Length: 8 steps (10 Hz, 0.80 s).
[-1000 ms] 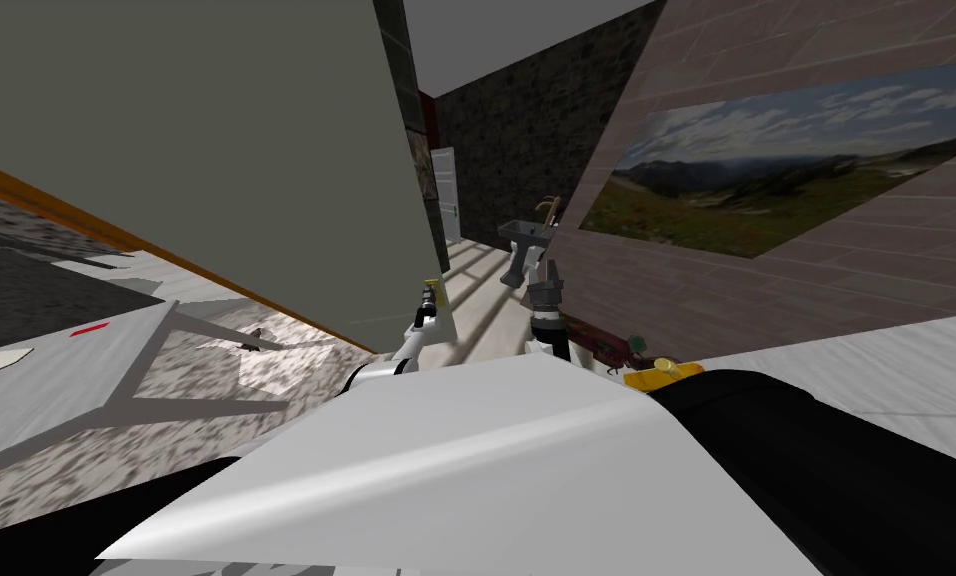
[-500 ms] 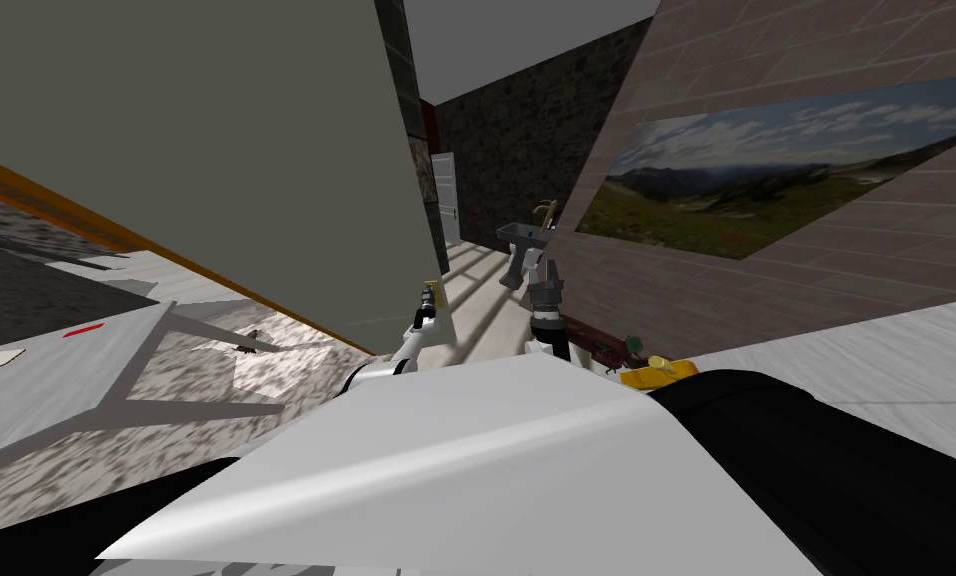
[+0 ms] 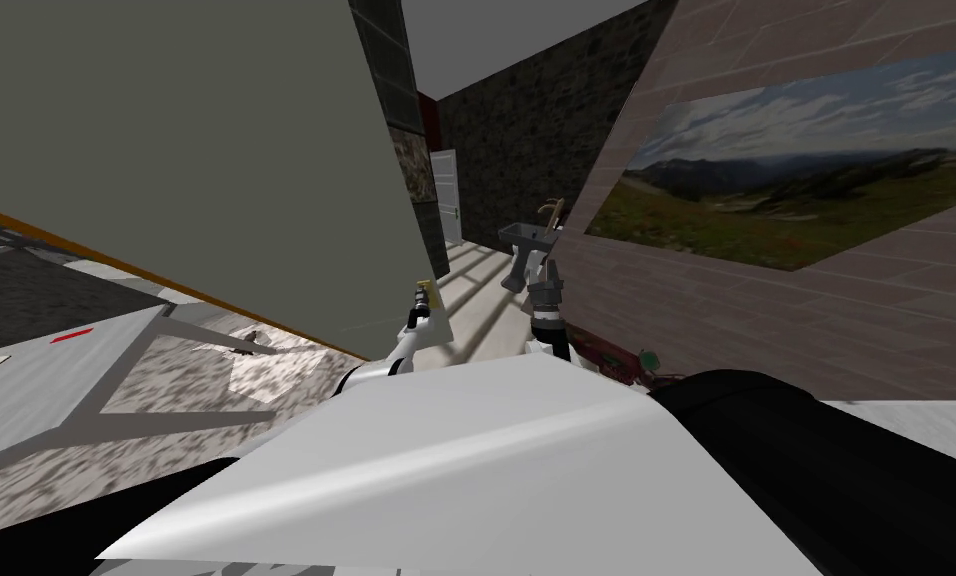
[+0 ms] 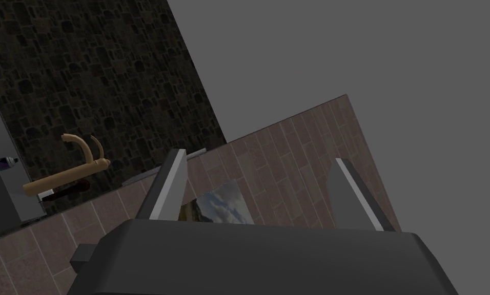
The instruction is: Push the door open
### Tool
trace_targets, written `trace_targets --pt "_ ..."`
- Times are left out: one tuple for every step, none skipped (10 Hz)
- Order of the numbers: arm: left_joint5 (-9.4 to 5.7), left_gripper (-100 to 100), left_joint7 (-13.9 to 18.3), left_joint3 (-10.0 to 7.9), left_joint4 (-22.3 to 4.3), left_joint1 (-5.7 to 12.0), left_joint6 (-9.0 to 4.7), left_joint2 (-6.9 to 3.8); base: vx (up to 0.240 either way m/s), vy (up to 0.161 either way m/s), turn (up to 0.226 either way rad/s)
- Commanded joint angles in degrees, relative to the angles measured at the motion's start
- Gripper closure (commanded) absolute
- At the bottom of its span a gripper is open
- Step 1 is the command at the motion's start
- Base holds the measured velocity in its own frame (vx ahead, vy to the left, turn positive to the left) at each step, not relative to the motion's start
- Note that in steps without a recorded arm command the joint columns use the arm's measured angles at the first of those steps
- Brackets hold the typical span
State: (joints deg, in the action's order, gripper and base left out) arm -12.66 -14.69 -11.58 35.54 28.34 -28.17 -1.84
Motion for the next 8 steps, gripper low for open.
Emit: trace_targets --pt "-0.48 100 -0.25 -1.15 -0.25 0.50 -0.63 -0.86 0.215 -0.095 0.049" --pt "-0.74 100 -0.42 -1.70 -0.25 0.53 -0.58 -0.86 0.208 -0.119 0.061" --pt "-1.09 100 -0.66 -2.45 -0.24 0.57 -0.51 -0.68 0.202 -0.115 0.096" --pt "-1.28 100 -0.79 -2.87 -0.24 0.60 -0.47 -0.48 0.192 -0.098 0.079" --pt "-1.55 100 -0.97 -3.44 -0.24 0.63 -0.42 -0.05 0.190 -0.099 0.075" --pt "-1.36 100 -1.02 -3.14 0.08 0.21 -0.09 -0.28 0.086 -0.040 0.042" --pt "-1.81 100 -1.36 -4.11 0.07 0.24 -0.30 -1.03 0.113 -0.033 0.037" --pt "-2.03 100 -1.57 -4.59 0.06 0.21 -0.34 -1.35 0.189 -0.086 0.049"
